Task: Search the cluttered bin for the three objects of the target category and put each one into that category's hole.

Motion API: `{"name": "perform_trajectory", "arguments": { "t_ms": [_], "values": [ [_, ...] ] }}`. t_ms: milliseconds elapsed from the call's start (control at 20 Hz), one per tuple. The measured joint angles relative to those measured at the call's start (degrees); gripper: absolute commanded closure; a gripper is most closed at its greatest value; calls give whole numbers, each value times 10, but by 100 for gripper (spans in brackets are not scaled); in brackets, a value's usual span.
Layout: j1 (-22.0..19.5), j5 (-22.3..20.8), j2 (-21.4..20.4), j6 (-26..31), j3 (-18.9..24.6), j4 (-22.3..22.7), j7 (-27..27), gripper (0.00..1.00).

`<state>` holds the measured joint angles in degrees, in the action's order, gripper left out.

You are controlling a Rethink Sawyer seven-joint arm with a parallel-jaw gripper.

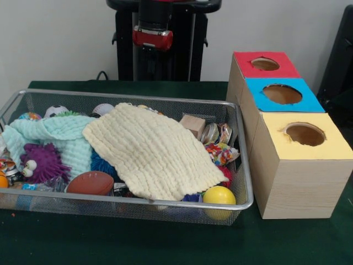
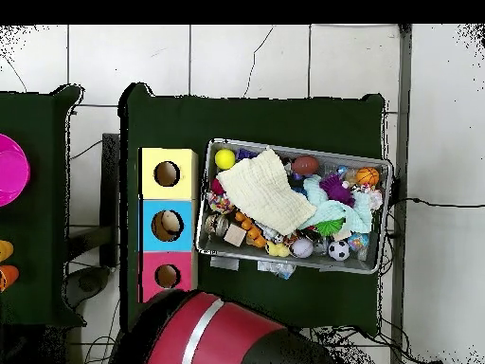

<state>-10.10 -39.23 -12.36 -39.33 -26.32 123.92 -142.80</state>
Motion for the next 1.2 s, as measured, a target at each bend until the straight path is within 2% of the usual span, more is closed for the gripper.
{"name": "perform_trajectory", "arguments": {
  "t_ms": [150,250,450,600,850,1050,1200],
  "values": [
    [-1,-33,-16,54,15,-13,0,100],
    [-10,-79,-39,125,41,-25,0,100],
    [-33,-129,-66,201,79,-32,0,100],
    [-85,-174,-99,289,143,-33,0,100],
    [-147,-199,-123,360,212,-35,0,100],
    [-149,-221,-130,365,224,-45,0,100],
    [-119,-228,-129,340,211,-58,0,100]
  ]
}}
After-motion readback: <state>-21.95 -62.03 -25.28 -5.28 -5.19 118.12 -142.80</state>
